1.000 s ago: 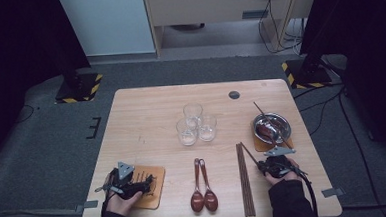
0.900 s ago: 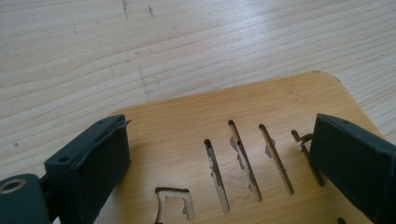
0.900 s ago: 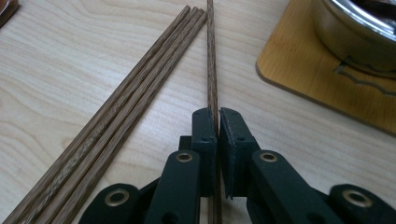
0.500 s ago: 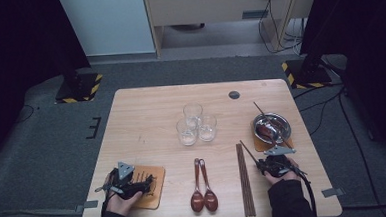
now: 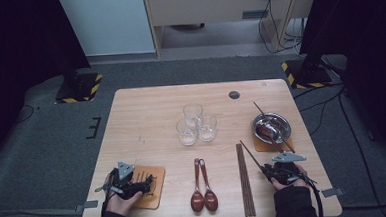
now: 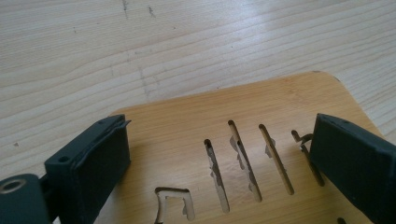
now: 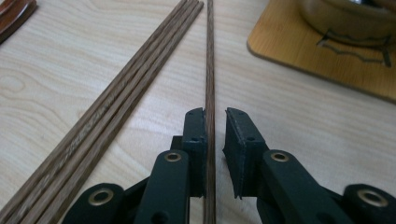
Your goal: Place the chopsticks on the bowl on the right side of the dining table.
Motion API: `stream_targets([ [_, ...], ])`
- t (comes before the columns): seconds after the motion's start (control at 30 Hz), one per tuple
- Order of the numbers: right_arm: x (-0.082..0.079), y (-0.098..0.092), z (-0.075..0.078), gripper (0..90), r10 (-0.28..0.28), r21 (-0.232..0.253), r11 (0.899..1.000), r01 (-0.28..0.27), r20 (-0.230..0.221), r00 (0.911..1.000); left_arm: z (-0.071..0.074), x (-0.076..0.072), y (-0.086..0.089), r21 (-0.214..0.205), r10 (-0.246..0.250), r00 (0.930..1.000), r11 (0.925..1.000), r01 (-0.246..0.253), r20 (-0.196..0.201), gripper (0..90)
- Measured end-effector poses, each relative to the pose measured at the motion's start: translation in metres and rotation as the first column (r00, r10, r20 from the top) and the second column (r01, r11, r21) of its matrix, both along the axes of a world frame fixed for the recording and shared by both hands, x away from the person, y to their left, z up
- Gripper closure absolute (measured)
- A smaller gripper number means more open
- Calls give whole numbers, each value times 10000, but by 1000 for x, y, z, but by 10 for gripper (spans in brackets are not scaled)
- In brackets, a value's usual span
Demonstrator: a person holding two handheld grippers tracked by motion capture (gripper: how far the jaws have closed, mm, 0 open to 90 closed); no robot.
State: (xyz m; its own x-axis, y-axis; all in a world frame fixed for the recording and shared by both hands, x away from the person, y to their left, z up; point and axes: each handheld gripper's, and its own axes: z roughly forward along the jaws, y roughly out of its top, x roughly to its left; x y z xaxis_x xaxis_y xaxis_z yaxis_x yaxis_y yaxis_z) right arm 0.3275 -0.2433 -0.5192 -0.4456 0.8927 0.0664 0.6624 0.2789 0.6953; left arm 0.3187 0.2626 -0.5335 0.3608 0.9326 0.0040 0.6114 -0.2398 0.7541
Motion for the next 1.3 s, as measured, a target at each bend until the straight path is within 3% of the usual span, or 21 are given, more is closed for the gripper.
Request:
stream_targets([
  [0.3, -9, -2, -4, 819, -24, -29, 10000, 23, -206, 9998, 0, 0, 0, 0, 1, 10000, 10000, -1, 1, 39],
  [0.63, -9, 0, -4, 850, -115, -285, 9995, 112, -104, 9999, 0, 0, 0, 0, 2, 10000, 10000, -2, 1, 39],
  [0.83, -8, -5, -1, 851, -172, 65, 9998, 173, -117, 9998, 0, 0, 0, -1, 2, 10000, 10000, -2, 0, 39],
  [1.3, -7, -8, 16, 851, -229, 782, 9967, 200, 359, 9991, 0, 0, 0, -1, 0, 10000, 10000, 0, -1, 39],
])
